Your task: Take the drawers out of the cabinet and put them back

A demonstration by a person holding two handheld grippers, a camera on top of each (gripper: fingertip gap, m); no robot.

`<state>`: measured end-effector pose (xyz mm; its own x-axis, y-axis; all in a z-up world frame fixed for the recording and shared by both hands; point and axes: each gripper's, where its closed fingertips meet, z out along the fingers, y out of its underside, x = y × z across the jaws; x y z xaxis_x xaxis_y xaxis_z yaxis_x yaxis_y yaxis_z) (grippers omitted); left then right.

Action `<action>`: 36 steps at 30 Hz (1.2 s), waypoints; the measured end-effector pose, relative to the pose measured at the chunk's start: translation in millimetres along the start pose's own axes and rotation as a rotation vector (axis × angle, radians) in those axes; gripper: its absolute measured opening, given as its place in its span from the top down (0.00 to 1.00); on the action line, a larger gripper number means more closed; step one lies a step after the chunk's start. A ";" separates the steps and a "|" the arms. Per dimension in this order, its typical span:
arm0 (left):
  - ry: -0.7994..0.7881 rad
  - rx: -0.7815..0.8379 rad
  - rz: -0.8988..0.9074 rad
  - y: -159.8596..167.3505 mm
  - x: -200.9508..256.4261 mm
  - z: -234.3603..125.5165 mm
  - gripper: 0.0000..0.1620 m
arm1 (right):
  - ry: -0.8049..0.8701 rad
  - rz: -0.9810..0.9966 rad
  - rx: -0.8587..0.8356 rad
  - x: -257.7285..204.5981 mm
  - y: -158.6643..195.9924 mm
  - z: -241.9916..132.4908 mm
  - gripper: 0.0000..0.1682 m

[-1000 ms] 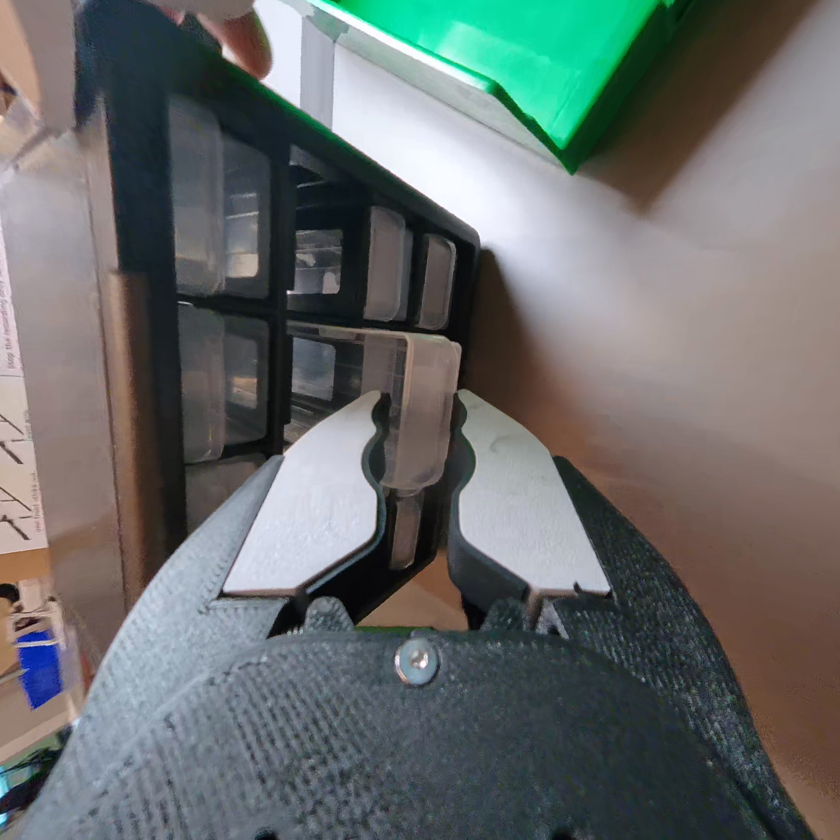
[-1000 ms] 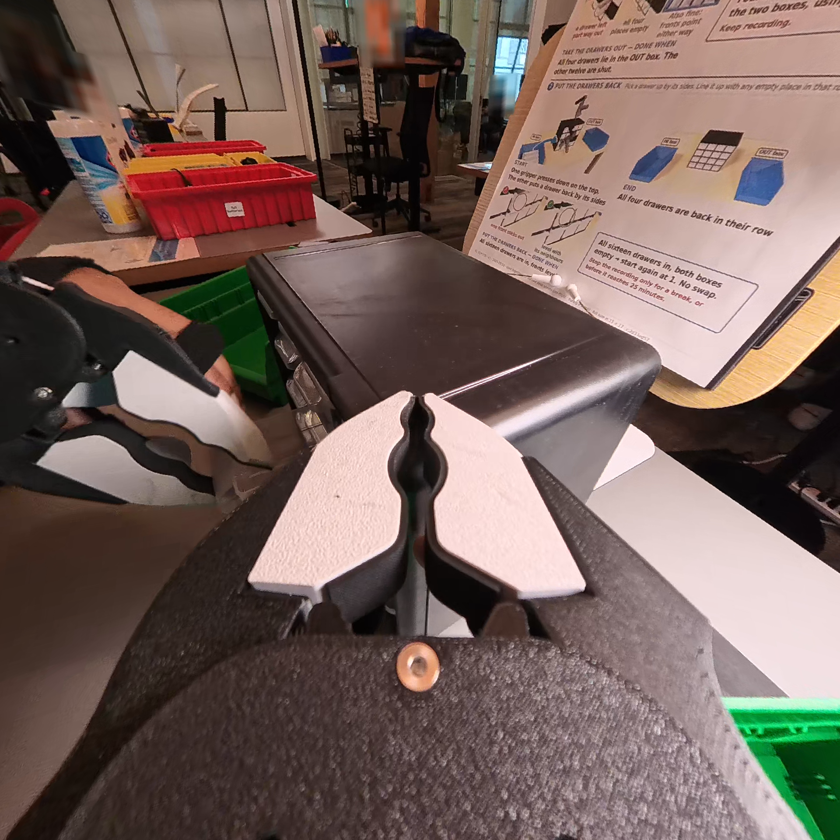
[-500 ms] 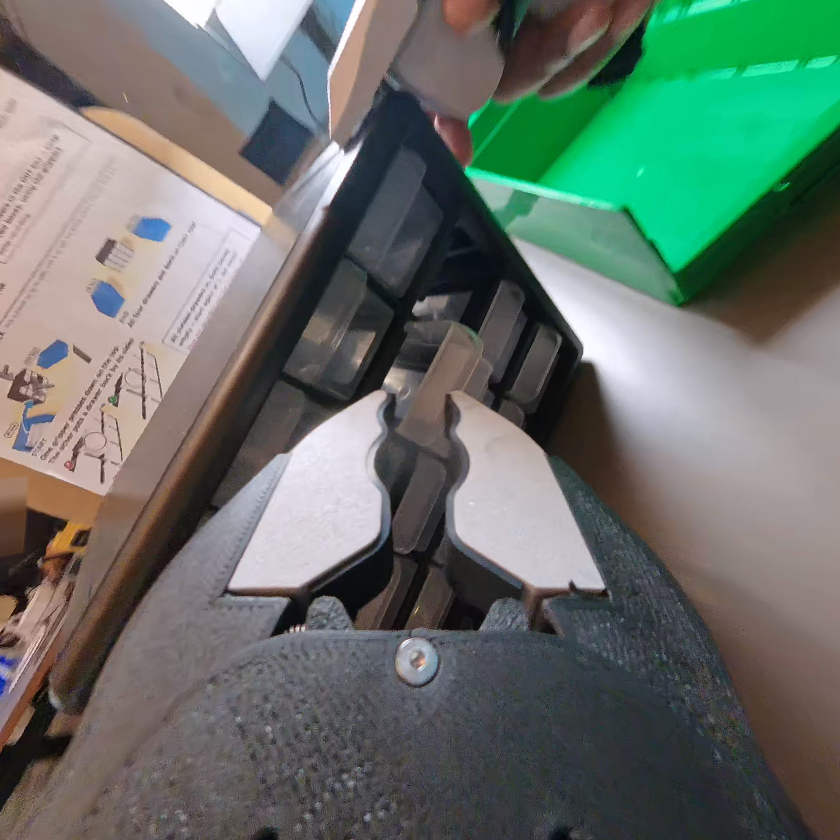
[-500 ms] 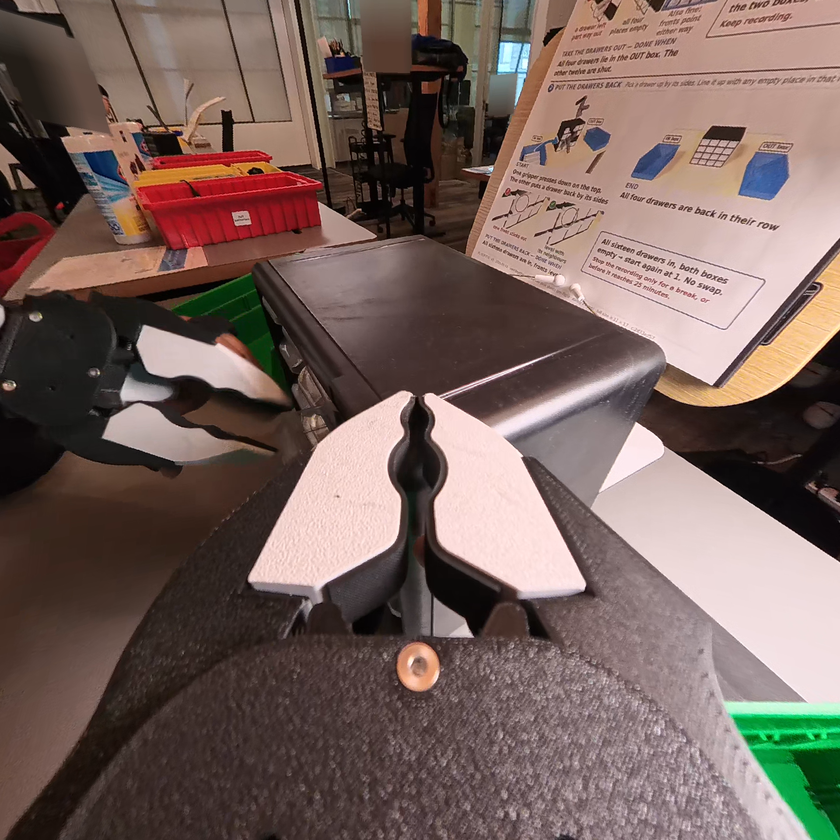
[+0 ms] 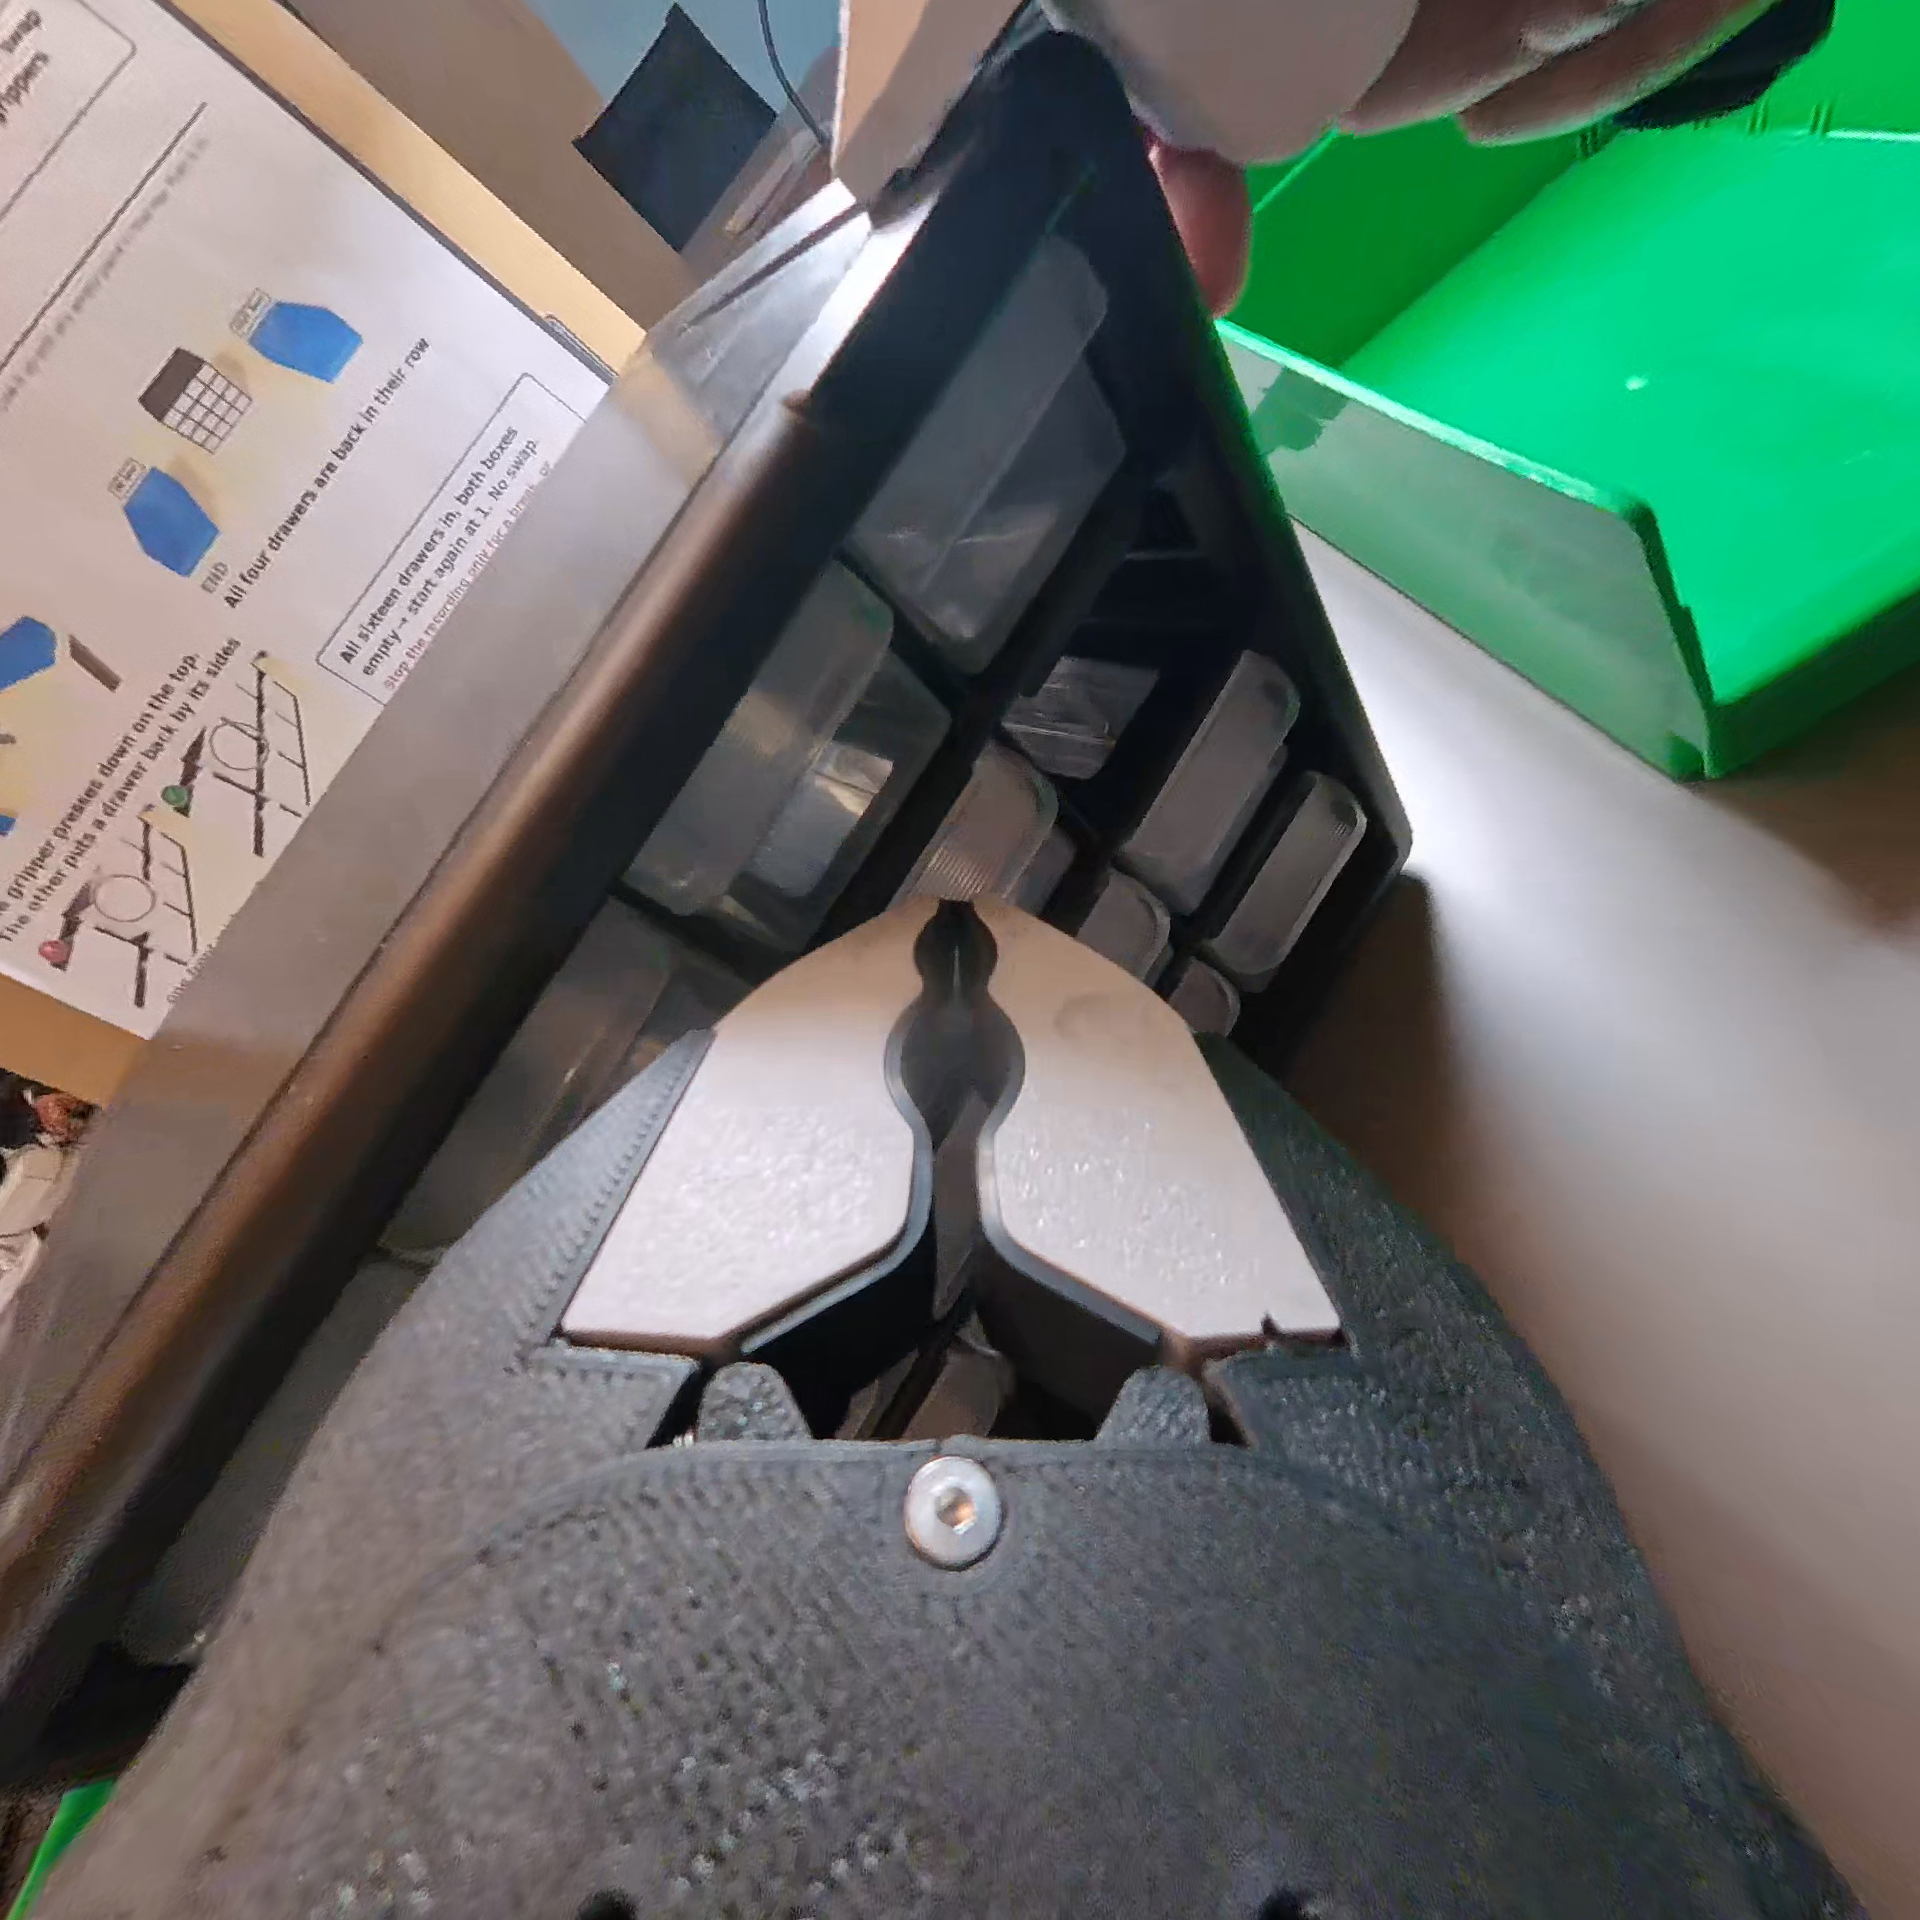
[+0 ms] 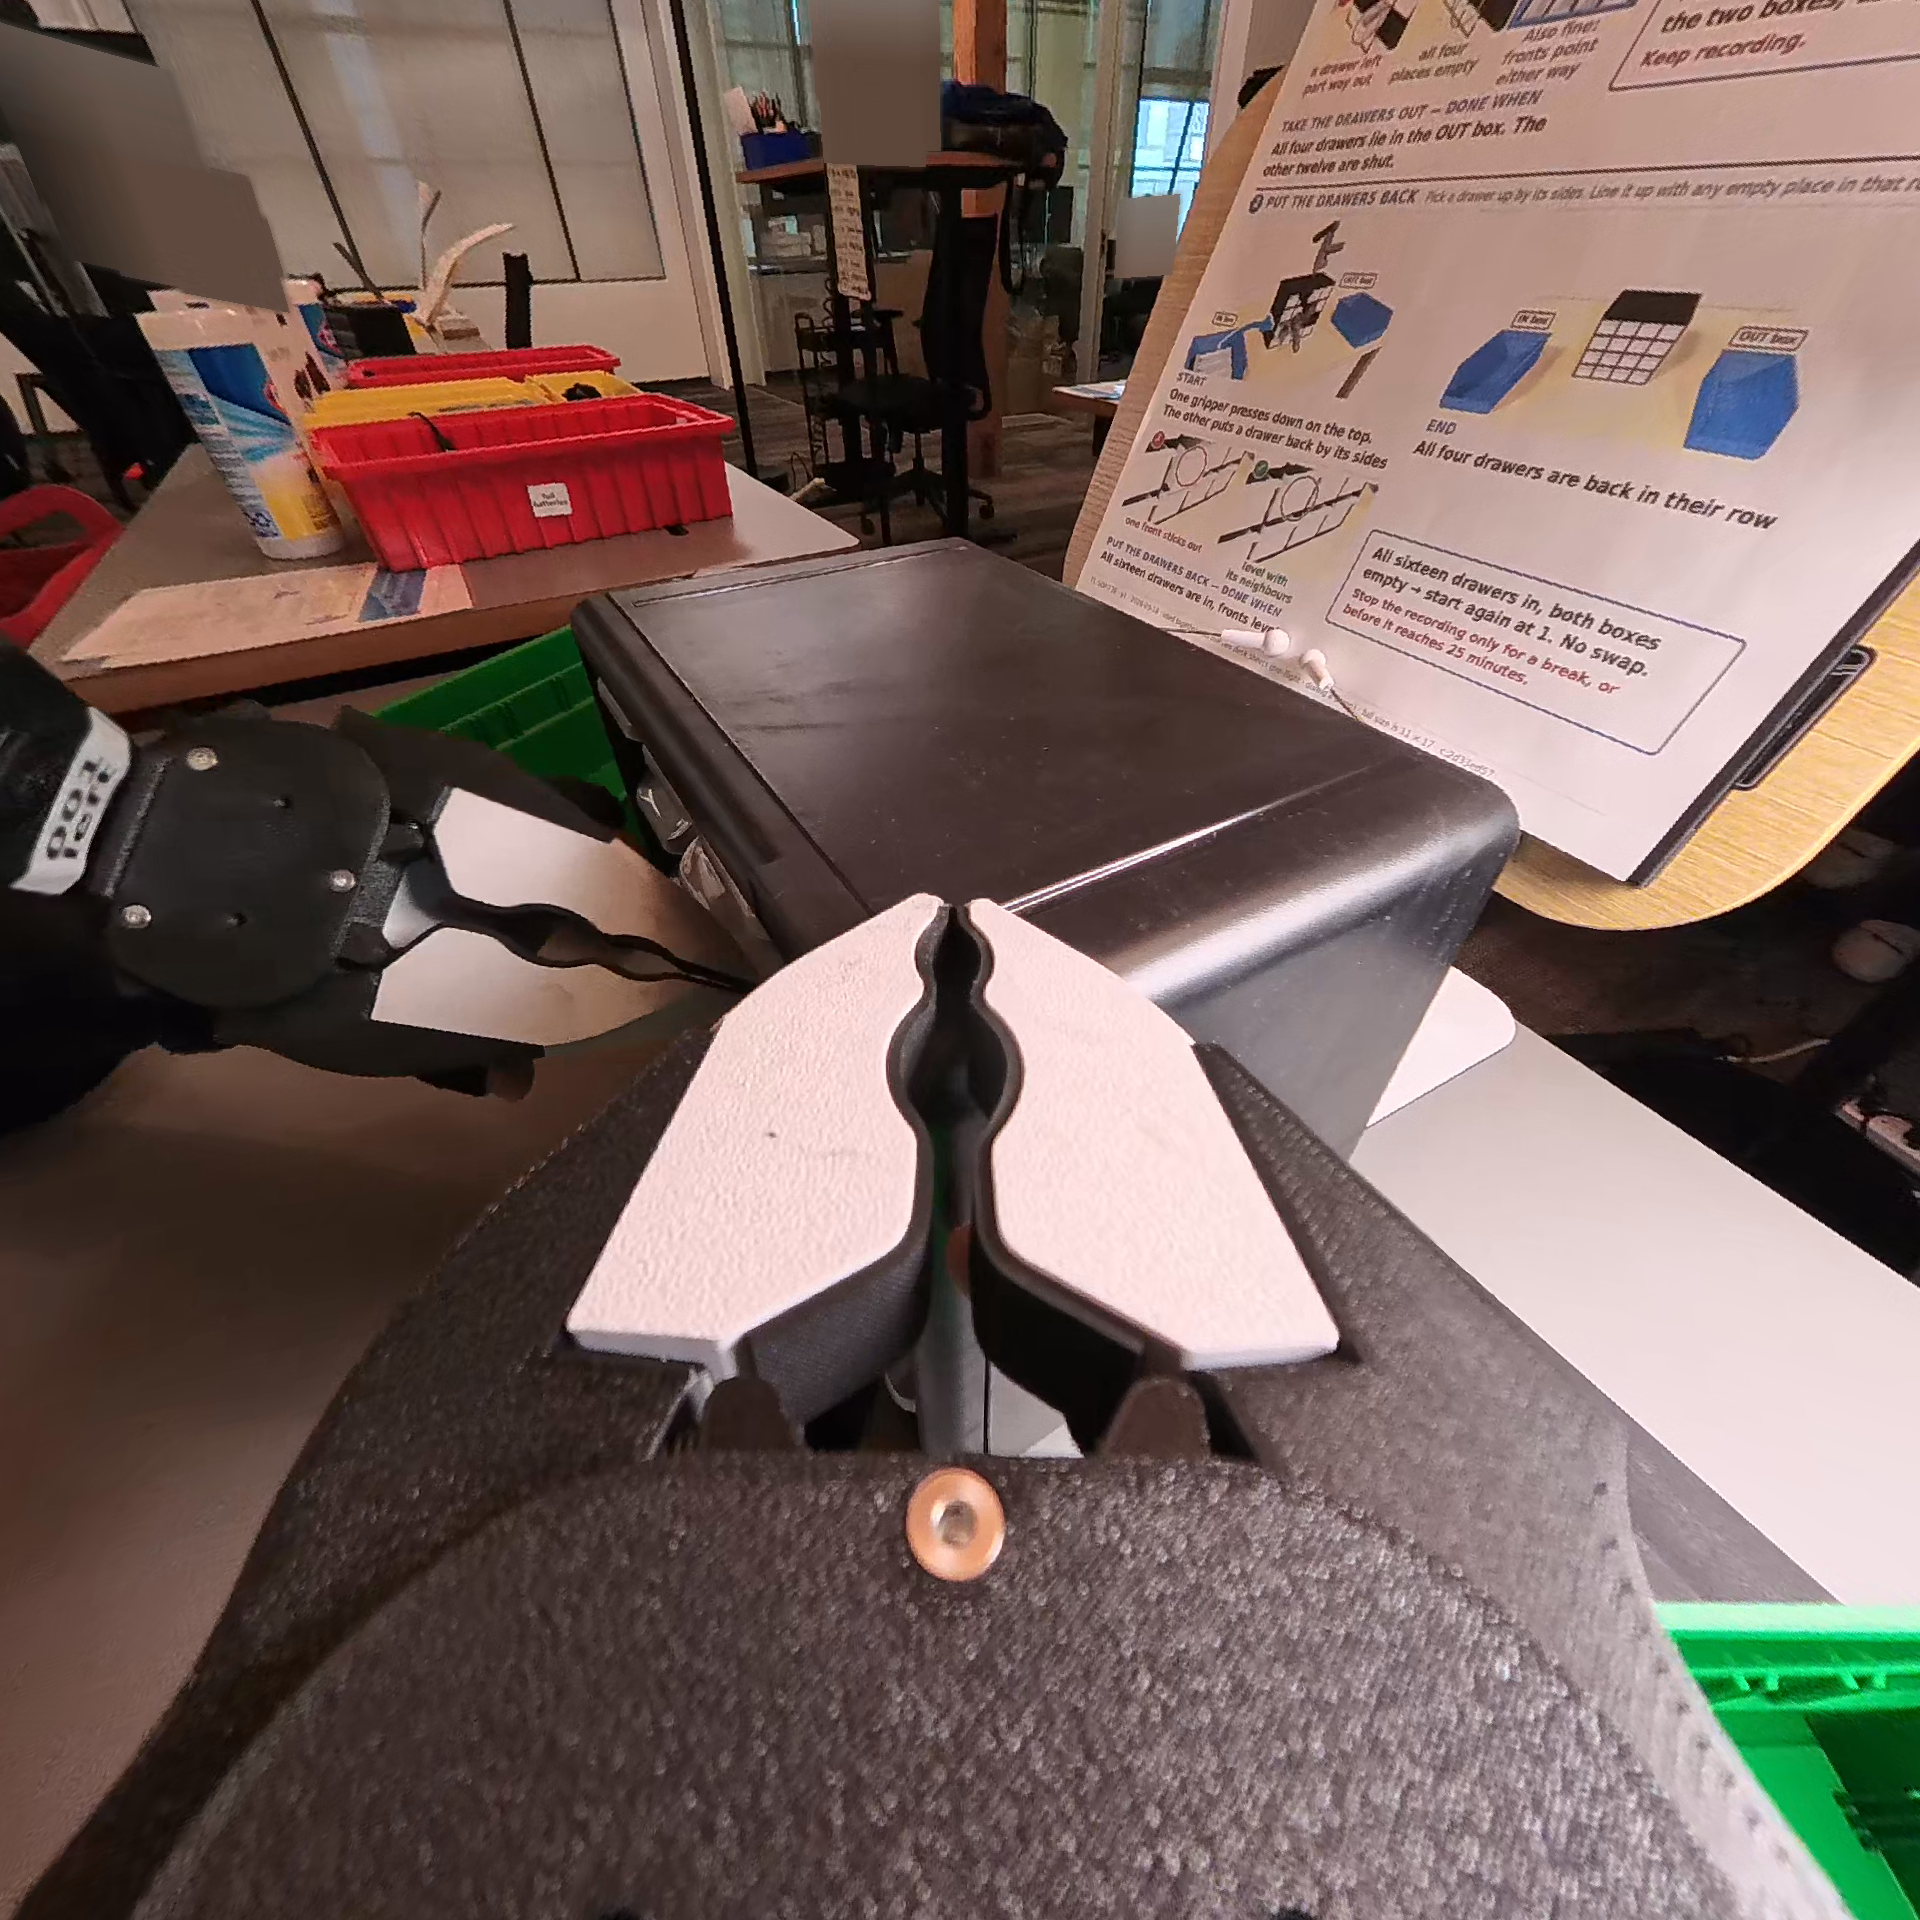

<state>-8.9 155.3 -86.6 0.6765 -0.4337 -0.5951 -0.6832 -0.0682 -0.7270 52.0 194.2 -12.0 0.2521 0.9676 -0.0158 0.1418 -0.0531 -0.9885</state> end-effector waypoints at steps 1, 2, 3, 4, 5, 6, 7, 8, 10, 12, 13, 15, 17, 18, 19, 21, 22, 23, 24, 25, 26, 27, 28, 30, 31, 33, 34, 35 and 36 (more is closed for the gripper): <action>0.000 -0.005 -0.011 -0.3 0.1 0.1 1.00 | 0.000 -0.002 -0.001 -0.2 0.0 0.0 1.00; 0.002 -0.003 -0.008 -0.8 0.5 -1.2 1.00 | 0.001 -0.003 -0.002 -0.3 0.0 0.0 1.00; 0.013 0.013 -0.004 -2.0 1.8 -4.3 1.00 | 0.002 -0.004 -0.002 -0.2 0.1 0.0 1.00; 0.027 0.031 -0.012 -2.8 2.5 -9.4 1.00 | 0.003 -0.005 -0.002 -0.2 0.1 0.0 1.00; 0.047 0.047 -0.027 -2.7 2.6 -16.2 1.00 | 0.004 -0.005 -0.002 -0.2 0.1 0.0 1.00; 0.072 0.067 -0.049 -2.1 1.5 -24.8 1.00 | 0.004 -0.005 -0.002 -0.2 0.0 0.0 1.00; 0.090 0.082 -0.086 0.3 -3.0 -34.7 1.00 | 0.004 -0.005 -0.001 -0.1 0.0 0.0 1.00; 0.113 0.096 -0.140 3.8 -9.6 -46.3 1.00 | 0.004 -0.004 0.000 -0.2 0.0 0.0 1.00; 0.158 0.156 -0.282 10.2 -33.1 -75.1 1.00 | 0.005 -0.003 0.001 -0.1 0.0 0.0 1.00; 0.110 0.183 -0.388 26.7 -78.3 -104.2 0.99 | 0.006 -0.002 0.001 0.1 0.0 0.2 1.00; 0.068 0.168 -0.423 40.2 -104.5 -116.8 0.98 | 0.008 -0.001 0.002 0.4 0.0 0.6 1.00; 0.002 0.069 -0.464 76.9 -153.5 -134.2 0.95 | 0.013 0.000 0.003 1.1 -0.2 1.5 1.00; -0.057 -0.143 -0.443 130.6 -195.2 -140.5 0.91 | 0.012 0.002 0.002 1.1 -0.1 1.6 1.00; -0.056 -0.260 -0.426 159.2 -209.0 -141.4 0.90 | 0.013 0.002 0.002 1.1 -0.1 1.5 1.00; -0.042 -0.377 -0.426 187.2 -219.0 -141.3 0.87 | 0.013 0.002 0.002 1.0 -0.1 1.5 1.00; -0.032 -0.571 -0.422 237.8 -234.9 -139.1 0.86 | 0.014 0.002 0.001 1.0 -0.1 1.6 1.00; -0.015 -0.668 -0.406 261.9 -238.2 -138.0 0.84 | 0.014 0.002 0.000 1.0 -0.1 1.5 1.00; -0.004 -0.769 -0.384 285.6 -241.1 -137.7 0.82 | 0.015 0.002 0.000 0.9 0.0 1.5 1.00; 0.020 -0.864 -0.369 307.2 -240.5 -138.0 0.80 | 0.015 0.001 0.000 0.9 0.0 1.5 1.00; 0.052 -0.951 -0.372 326.4 -237.5 -138.8 0.77 | 0.014 0.001 0.000 0.9 0.0 1.4 1.00; 0.062 -1.025 -0.372 343.3 -236.9 -139.0 0.77 | 0.012 0.002 0.000 0.8 0.1 1.4 1.00; 0.062 -1.083 -0.357 358.0 -237.4 -138.7 0.77 | 0.010 0.003 0.002 0.8 0.0 1.3 1.00; 0.073 -1.136 -0.343 370.7 -235.9 -139.0 0.76 | 0.007 0.005 0.004 0.9 0.0 1.2 1.00; 0.083 -1.233 -0.307 391.8 -233.7 -140.4 0.77 | -0.001 0.009 0.008 0.9 -0.1 1.1 1.00; 0.080 -1.269 -0.269 399.9 -234.2 -140.9 0.77 | -0.006 0.012 0.011 0.9 -0.1 1.1 1.00; 0.082 -1.329 -0.194 412.1 -234.1 -142.4 0.80 | -0.012 0.016 0.015 1.0 -0.1 0.9 1.00; 0.085 -1.354 -0.164 416.8 -233.3 -143.4 0.82 | -0.014 0.018 0.016 1.0 -0.1 0.9 1.00; 0.089 -1.375 -0.140 420.4 -232.1 -144.4 0.85 | -0.014 0.018 0.017 1.0 -0.2 0.9 1.00; 0.085 -1.391 -0.114 422.7 -232.3 -145.2 0.89 | -0.014 0.017 0.017 0.9 -0.2 0.9 1.00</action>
<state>-494.8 96.8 -206.0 0.7616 -0.4147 -0.4979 -0.3695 -0.9092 0.1921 51.4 195.3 -11.9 0.2407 0.9700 -0.0350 0.1215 -0.0659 -0.9904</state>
